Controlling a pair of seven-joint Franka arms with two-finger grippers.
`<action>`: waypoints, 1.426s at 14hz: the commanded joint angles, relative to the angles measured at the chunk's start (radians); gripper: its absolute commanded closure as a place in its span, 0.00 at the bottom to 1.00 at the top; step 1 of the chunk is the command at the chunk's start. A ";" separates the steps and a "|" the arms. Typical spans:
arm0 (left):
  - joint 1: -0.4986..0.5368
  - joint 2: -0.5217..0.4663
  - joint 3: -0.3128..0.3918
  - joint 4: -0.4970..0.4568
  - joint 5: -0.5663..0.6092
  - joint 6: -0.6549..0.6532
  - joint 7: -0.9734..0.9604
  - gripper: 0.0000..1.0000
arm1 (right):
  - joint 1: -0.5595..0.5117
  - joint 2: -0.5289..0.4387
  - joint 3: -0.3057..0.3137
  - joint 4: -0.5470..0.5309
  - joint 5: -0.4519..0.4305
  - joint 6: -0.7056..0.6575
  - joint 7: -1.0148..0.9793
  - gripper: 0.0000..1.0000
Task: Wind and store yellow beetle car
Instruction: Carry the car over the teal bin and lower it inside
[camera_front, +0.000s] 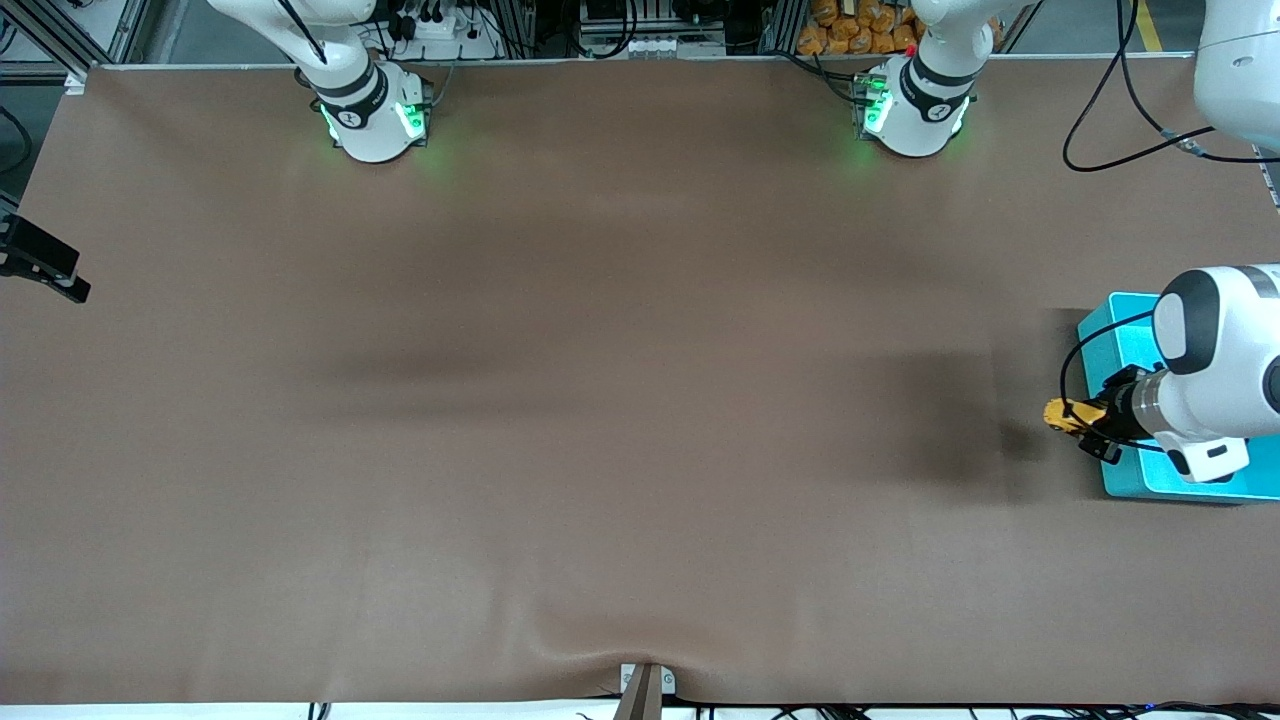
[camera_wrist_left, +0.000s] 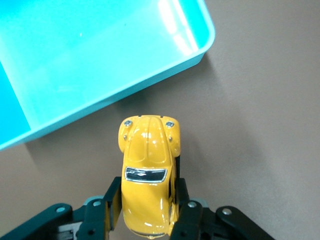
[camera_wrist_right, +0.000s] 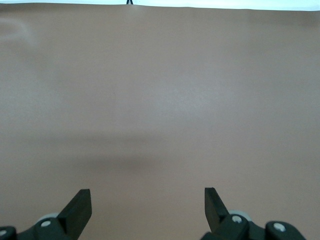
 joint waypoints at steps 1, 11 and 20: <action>0.002 -0.022 0.001 0.019 0.022 -0.035 0.104 1.00 | 0.004 -0.012 -0.007 -0.011 0.019 0.005 0.008 0.00; 0.069 -0.057 0.001 0.074 0.006 -0.035 0.468 1.00 | 0.004 -0.013 -0.007 -0.011 0.019 -0.006 0.007 0.00; 0.139 -0.068 0.008 0.066 0.015 -0.075 0.869 1.00 | 0.007 -0.012 -0.007 -0.011 0.022 -0.005 0.008 0.00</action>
